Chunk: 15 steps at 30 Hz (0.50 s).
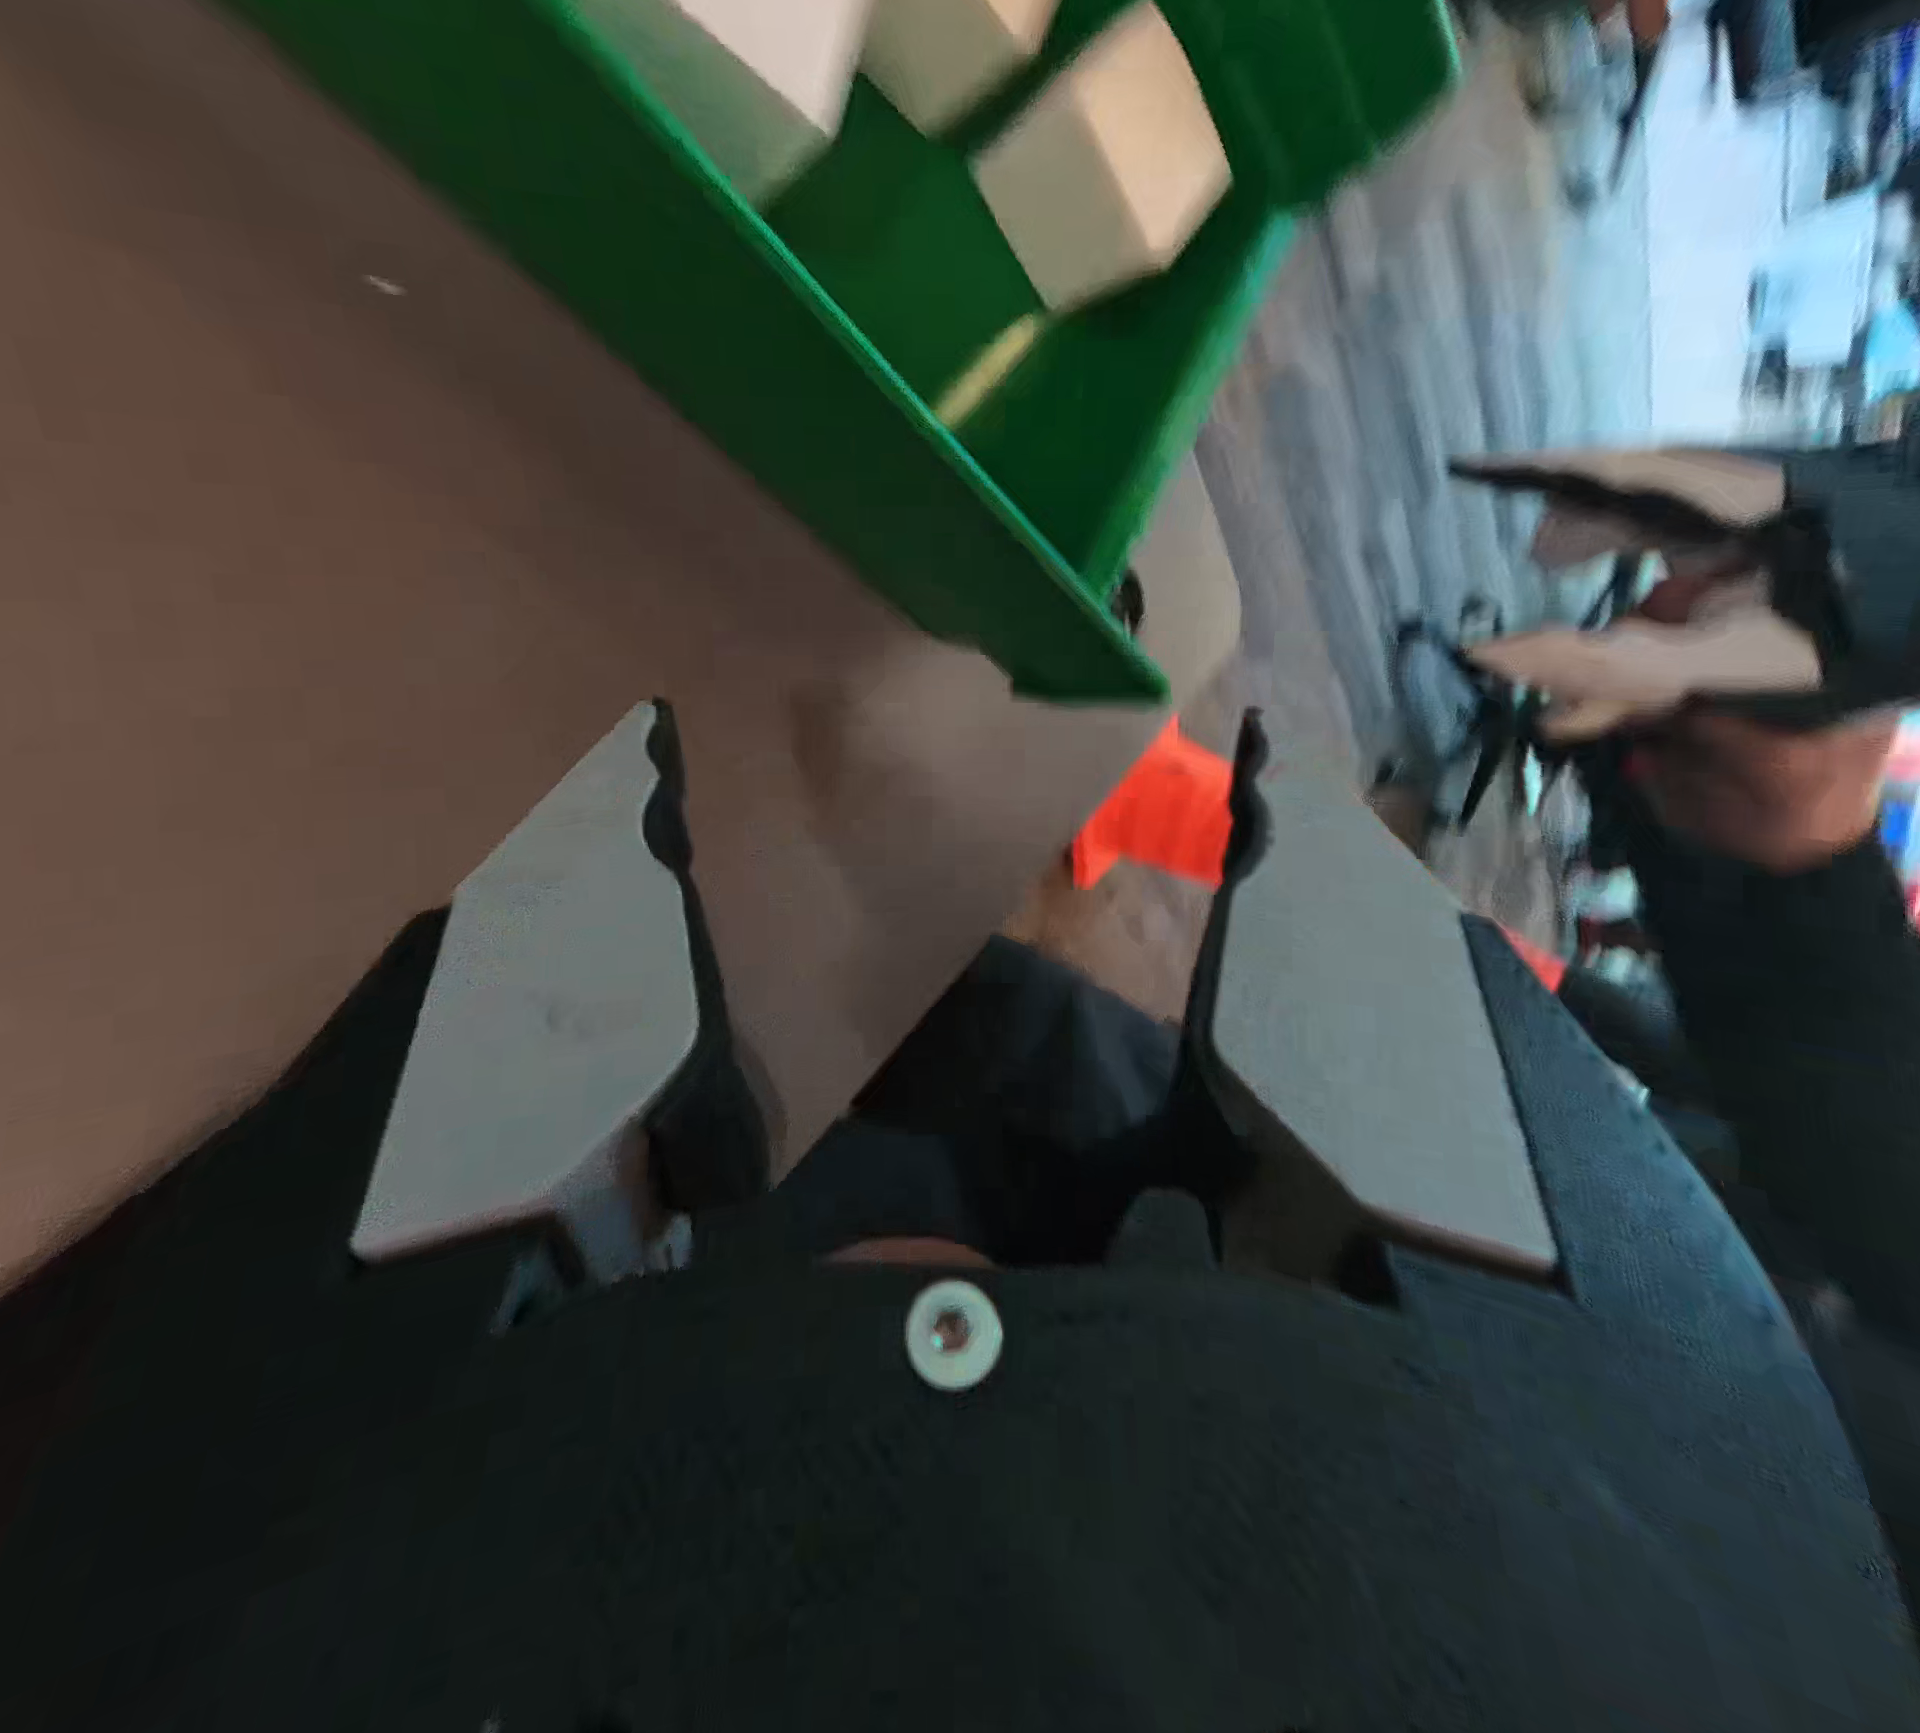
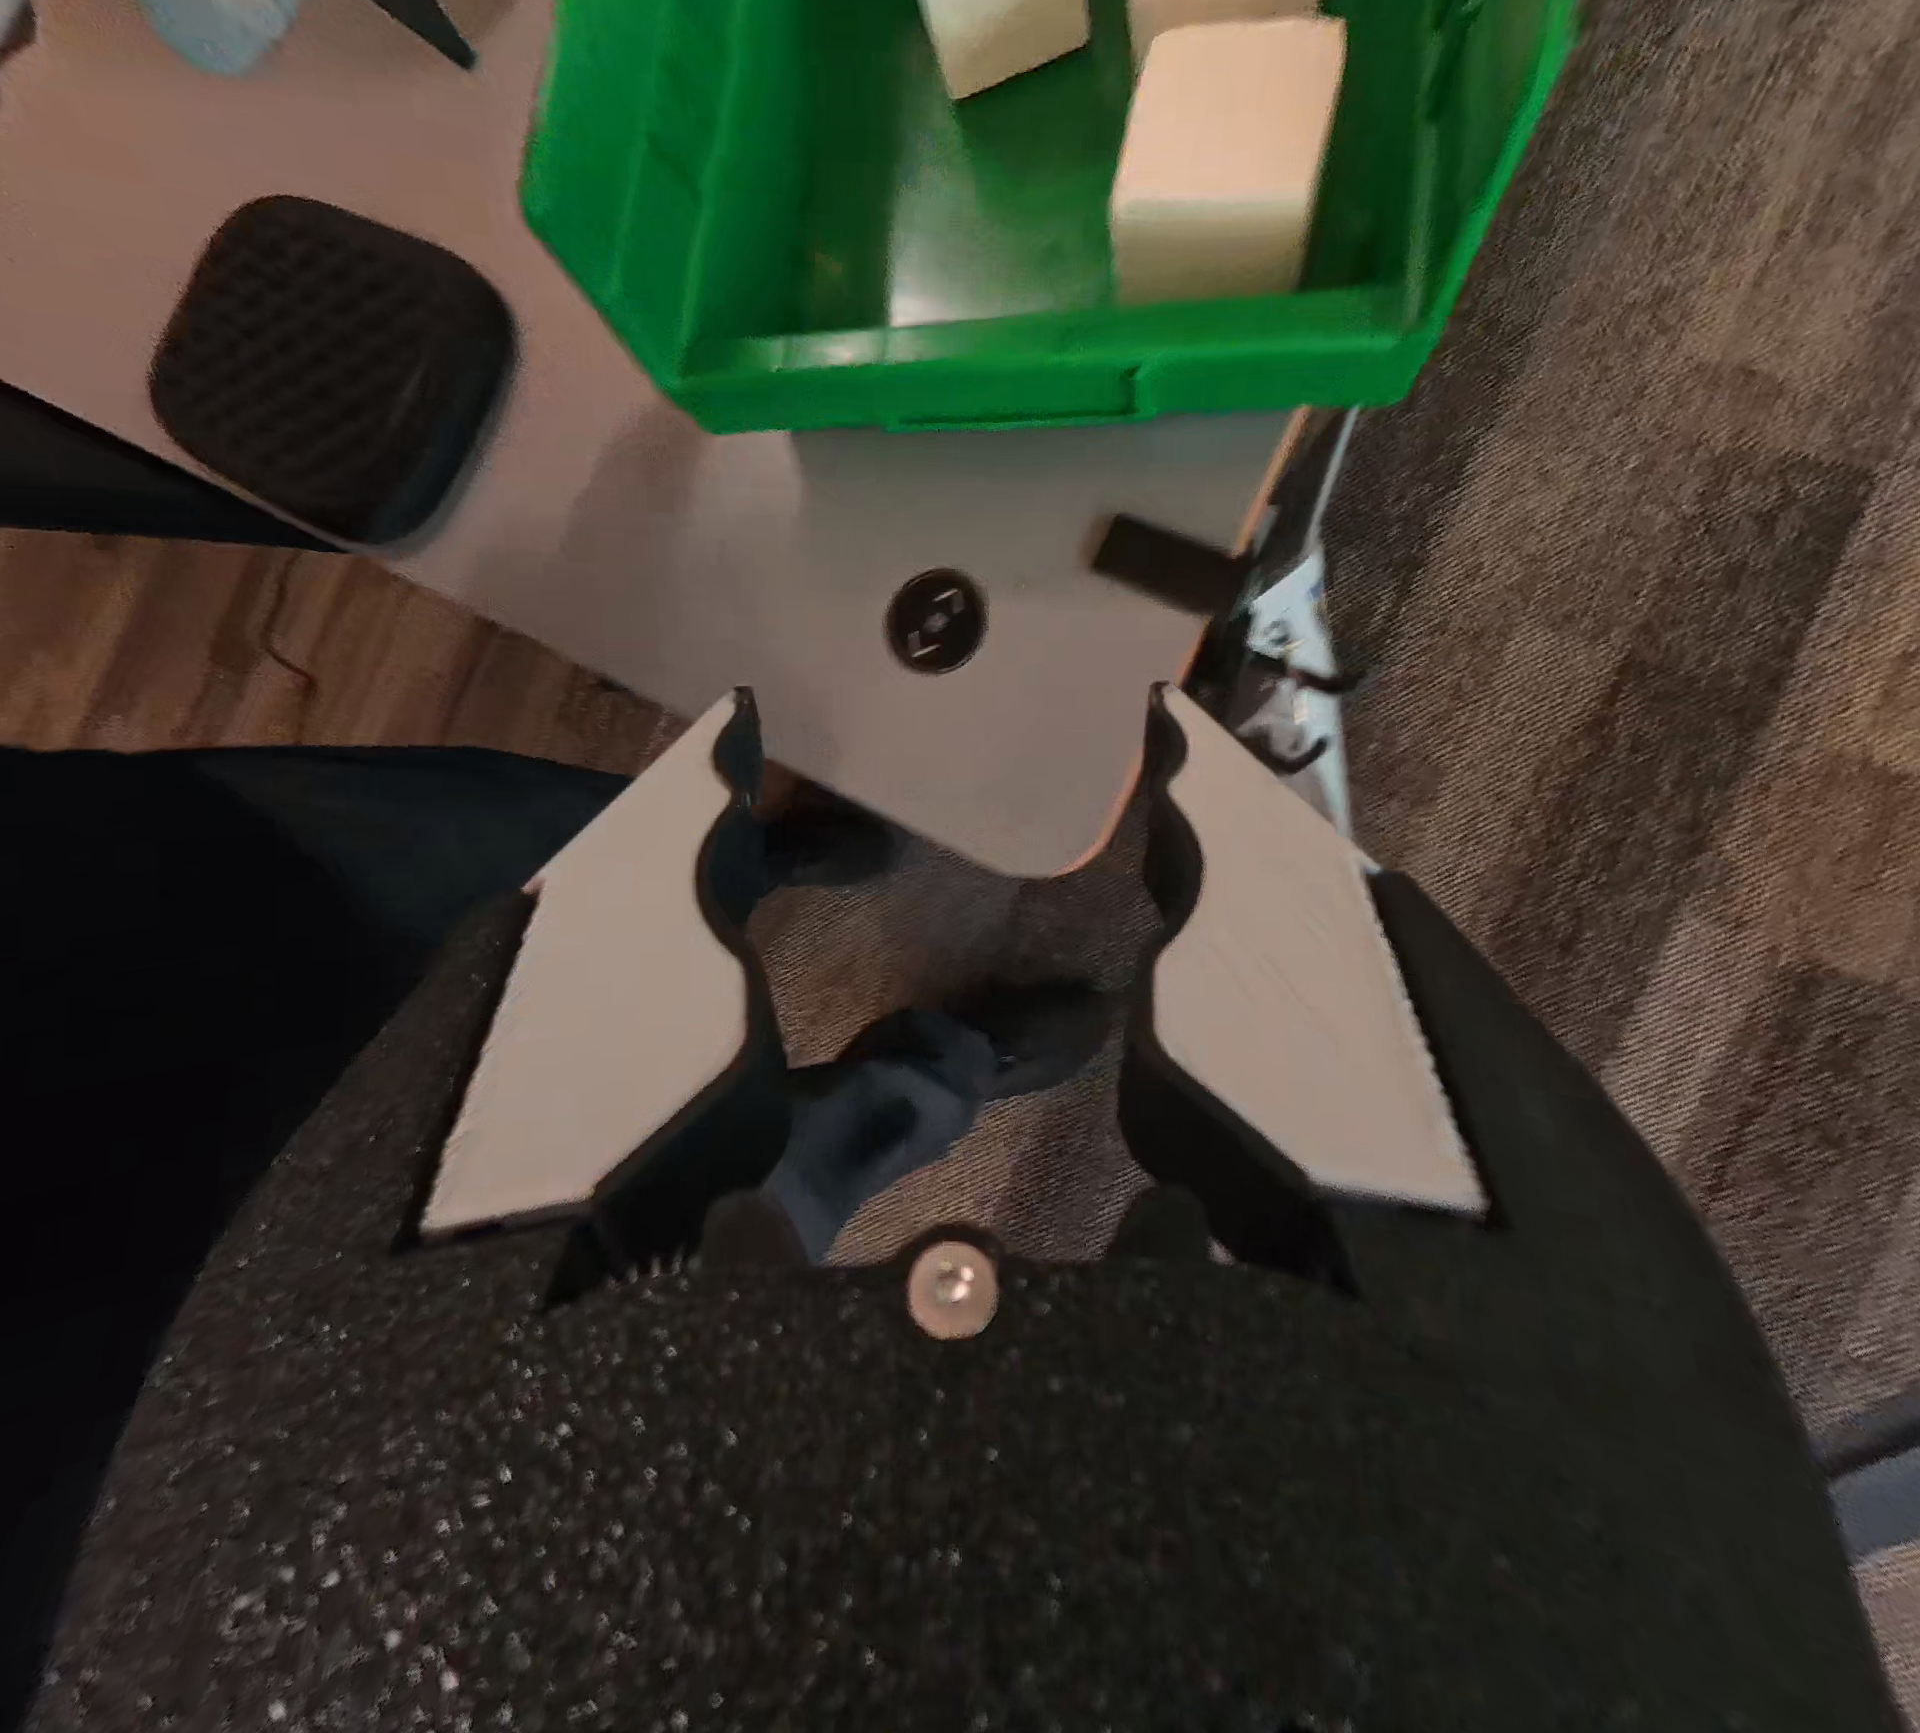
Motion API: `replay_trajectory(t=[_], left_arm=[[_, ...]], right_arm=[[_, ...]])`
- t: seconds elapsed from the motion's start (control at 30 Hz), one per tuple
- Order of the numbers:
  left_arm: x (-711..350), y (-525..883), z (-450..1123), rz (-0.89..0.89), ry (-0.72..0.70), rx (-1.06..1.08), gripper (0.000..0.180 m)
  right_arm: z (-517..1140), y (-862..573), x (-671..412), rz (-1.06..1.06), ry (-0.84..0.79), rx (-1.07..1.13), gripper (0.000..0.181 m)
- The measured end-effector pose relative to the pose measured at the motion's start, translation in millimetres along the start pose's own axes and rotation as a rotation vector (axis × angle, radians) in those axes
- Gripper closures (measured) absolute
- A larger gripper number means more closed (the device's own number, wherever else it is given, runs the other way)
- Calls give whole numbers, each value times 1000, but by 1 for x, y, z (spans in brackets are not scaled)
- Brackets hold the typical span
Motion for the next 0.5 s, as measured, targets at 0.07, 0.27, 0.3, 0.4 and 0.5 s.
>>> replay_trajectory(t=[0.07, 0.27, 0.3, 0.4, 0.5], left_arm=[[-25, 4, 13, -143, -81, -34, 66], [-45, 34, 70, -270, 57, -171, 131], [-44, 40, 66, -275, 70, -203, 140], [-21, 71, 31, -179, 195, -324, 174], [14, 90, -6, -112, 318, -335, 177]], right_arm=[[0, -19, -12, -12, -14, 2, 108], [-12, -43, -21, -3, -60, -77, 108], [-14, -46, -17, 2, -56, -83, 108], [-22, -46, 1, 46, -50, -125, 108], [-26, -39, 29, 90, -38, -180, 108]])
Point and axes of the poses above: each gripper's, where its closed fingertips meet, z out along the fingers, x out of its underside, y = z × x across the jaws, the point moved 3 cm from there along -z, back along the fingers, and after that the axes turned 5 degrees about z, right-handed, at the moved point
